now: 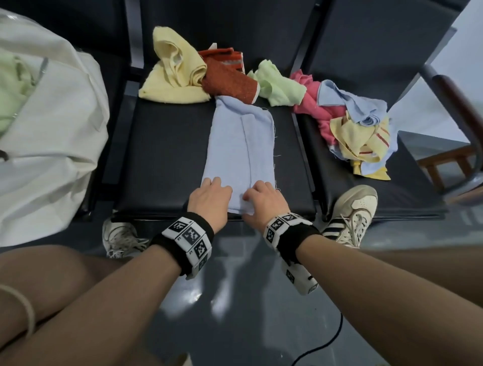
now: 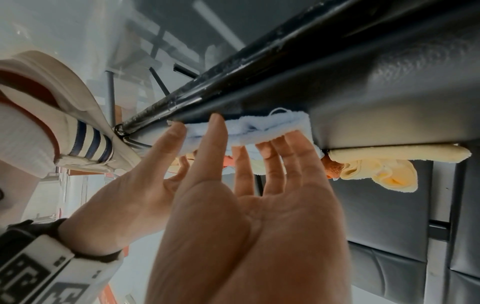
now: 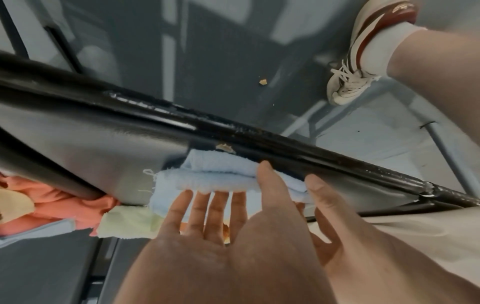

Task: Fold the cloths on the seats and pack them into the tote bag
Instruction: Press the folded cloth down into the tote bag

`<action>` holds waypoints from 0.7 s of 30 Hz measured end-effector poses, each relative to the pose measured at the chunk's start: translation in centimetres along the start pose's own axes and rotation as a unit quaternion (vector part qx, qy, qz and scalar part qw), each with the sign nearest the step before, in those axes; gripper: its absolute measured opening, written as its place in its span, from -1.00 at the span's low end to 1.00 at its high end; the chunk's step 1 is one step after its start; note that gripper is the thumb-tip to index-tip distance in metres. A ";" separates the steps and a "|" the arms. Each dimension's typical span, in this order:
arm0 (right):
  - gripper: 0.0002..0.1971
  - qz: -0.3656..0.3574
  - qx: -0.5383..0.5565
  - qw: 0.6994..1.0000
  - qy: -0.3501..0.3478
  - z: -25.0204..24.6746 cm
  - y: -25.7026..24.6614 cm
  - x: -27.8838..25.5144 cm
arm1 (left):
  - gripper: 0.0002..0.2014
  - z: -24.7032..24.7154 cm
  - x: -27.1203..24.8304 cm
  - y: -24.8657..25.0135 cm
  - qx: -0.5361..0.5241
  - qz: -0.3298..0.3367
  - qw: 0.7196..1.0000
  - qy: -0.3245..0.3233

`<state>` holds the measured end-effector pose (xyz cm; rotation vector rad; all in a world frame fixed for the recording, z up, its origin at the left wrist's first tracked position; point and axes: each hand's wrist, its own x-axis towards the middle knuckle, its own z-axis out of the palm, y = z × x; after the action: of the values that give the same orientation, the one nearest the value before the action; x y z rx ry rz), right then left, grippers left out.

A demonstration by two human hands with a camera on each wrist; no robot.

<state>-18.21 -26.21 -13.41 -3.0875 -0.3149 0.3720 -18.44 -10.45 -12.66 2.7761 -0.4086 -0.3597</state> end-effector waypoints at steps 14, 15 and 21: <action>-0.61 0.011 0.029 0.999 0.041 1.9 -0.3 0.2 | -0.72 0.4 0.9 0.5 0.035 -0.014 0.999 0.011; -0.64 0.007 0.040 0.998 0.052 1.9 -0.4 0.1 | -0.73 0.4 0.9 0.5 0.036 -0.013 0.999 0.014; -0.81 0.013 0.103 0.988 0.116 2.2 -0.1 0.0 | -0.75 0.9 0.7 0.2 0.034 -0.002 0.999 0.025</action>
<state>-18.72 -26.09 -15.51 -2.8942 -0.2152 0.0405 -18.12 -11.07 -13.58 2.8454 -0.4108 -0.2820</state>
